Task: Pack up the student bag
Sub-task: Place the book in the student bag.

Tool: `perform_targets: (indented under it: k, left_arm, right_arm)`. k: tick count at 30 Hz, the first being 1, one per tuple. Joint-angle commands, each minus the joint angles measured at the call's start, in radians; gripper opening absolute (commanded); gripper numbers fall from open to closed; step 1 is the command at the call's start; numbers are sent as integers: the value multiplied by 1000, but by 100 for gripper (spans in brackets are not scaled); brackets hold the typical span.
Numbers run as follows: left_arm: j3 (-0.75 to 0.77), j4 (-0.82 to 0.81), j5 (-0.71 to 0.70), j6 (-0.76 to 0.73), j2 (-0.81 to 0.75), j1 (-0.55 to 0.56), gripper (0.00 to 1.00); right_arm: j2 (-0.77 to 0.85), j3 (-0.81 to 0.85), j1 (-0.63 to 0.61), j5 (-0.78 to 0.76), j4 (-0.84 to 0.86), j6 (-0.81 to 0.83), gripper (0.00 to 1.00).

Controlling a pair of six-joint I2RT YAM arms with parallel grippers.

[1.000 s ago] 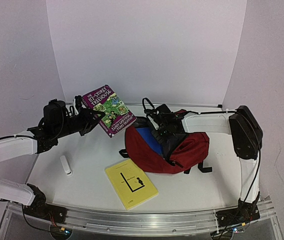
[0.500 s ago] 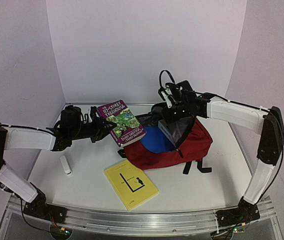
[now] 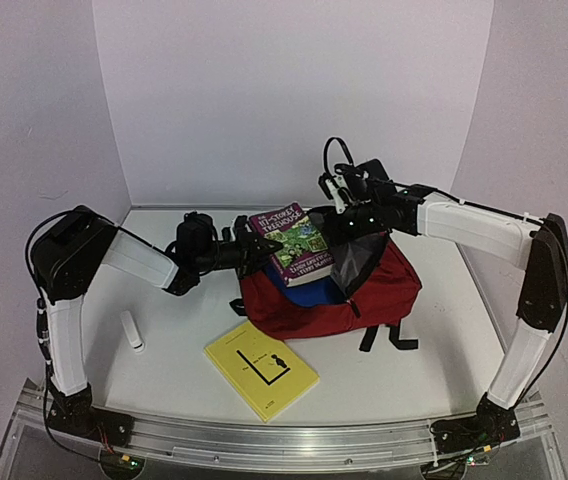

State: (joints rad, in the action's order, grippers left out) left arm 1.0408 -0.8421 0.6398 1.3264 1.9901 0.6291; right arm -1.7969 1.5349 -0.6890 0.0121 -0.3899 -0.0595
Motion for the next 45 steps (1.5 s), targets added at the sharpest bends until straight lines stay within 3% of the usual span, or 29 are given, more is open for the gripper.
perform_targets:
  k: [1, 7, 15, 28, 38, 45]
  left_arm:
    - [101, -198, 32, 90, 92, 16, 0]
    - [111, -111, 20, 97, 169, 32, 0]
    - [111, 167, 9, -55, 75, 77, 0]
    - [454, 748, -59, -243, 175, 108, 0]
    - [191, 685, -36, -285, 15, 116, 0]
    - [298, 770, -42, -331, 39, 140, 0]
  right_arm:
    - [57, 2, -12, 61, 79, -31, 0]
    - [64, -10, -12, 55, 86, -20, 0]
    - [68, -22, -13, 28, 90, 1, 0]
    - [75, -47, -15, 121, 93, 14, 0]
    - [126, -62, 19, 32, 93, 29, 0]
    - [109, -63, 18, 201, 91, 52, 0]
